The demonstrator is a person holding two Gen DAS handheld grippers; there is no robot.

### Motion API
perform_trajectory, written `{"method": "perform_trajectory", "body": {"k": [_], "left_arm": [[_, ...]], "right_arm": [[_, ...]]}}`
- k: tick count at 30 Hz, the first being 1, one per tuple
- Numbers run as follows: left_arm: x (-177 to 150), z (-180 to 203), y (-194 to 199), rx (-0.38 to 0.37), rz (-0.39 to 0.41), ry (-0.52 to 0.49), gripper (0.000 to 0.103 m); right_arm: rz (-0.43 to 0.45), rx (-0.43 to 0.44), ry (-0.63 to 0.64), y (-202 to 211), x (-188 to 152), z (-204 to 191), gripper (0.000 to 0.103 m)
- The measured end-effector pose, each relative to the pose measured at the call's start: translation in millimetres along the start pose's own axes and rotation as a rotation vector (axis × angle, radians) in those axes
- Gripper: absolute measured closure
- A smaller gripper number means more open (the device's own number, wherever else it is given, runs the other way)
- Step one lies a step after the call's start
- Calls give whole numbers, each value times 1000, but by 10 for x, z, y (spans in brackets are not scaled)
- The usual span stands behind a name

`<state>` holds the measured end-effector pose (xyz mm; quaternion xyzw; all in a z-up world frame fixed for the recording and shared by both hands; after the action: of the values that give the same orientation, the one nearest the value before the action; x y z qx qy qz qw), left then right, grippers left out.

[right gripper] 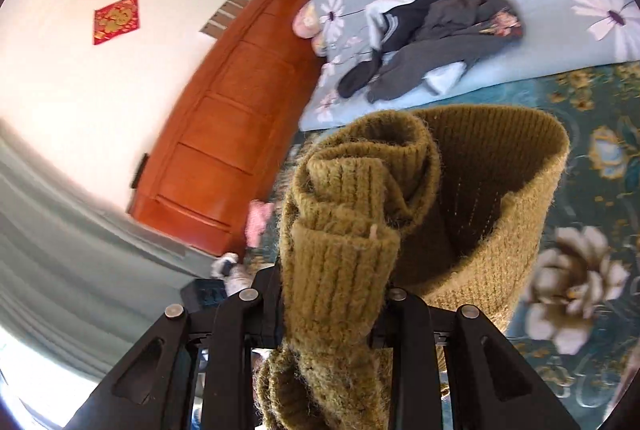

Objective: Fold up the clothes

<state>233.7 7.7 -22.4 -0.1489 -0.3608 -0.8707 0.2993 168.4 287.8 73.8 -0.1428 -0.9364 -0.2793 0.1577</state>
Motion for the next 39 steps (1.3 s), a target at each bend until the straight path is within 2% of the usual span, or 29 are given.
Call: {"method": "perform_trajectory", "body": {"k": [1,5,8,10,13,15,17,19,23,26,32,33,34,35,37,39], "left_arm": [[13,-84,76,10,16,9,83],[-33,-439,129,43,19,68,76],[-239,-715,-155,76,-60,125,76],[-427,-855,-391,105,-134,143,76],[-663,-992,-701,130,-222,149,76],[-746,-1073,-870,141,-245,157,75],[-800,-1150,-1018,151,-256,160,63],[-813,-1214,-1129,158,-256,151,58],[-791,-1245,-1286,80,-271,141,40],[-759,-1286,-1405,56,-291,124,35],[-688,-1293,-1610,-2,-319,100,37],[-669,-1272,-1615,-11,-311,96,41],[-653,-1252,-1617,-12,-305,90,53],[-643,-1232,-1614,-7,-301,84,60],[-618,-1177,-1575,-10,-291,76,71],[-573,-1102,-1507,-12,-274,61,74]], "right_arm": [[-2,56,-13,-89,7,-53,74],[-12,118,-57,-422,-38,155,74],[-80,-59,-71,-837,-258,854,74],[-143,-168,-171,-1084,-470,1490,74],[-167,-290,-341,-1194,-777,2300,74],[-143,-216,-421,-1130,-852,2473,74],[-122,-149,-474,-1071,-895,2570,74],[-119,-148,-462,-1066,-906,2587,73],[-102,-137,-498,-1093,-902,2638,70],[-88,-124,-522,-1106,-919,2644,69],[-81,-184,-488,-1109,-849,2567,65],[-78,-198,-485,-1121,-827,2570,65],[-74,-212,-481,-1131,-806,2569,64],[-70,-225,-476,-1139,-789,2557,64],[-62,-252,-465,-1153,-754,2532,64],[-55,-279,-445,-1157,-718,2487,64]]}}
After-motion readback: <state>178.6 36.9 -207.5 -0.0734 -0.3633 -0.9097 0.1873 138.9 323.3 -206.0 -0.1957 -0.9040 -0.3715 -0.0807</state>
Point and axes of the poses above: each gripper's, at about its wrist camera, not at the fingertips, and y roughly against the way its jaws point, z to its right, x to its top, the point moved 8 cm from there along -y, roughly the way its jaws point, and after that the axes turned 6 degrees about -x, right-handed, at the moved point
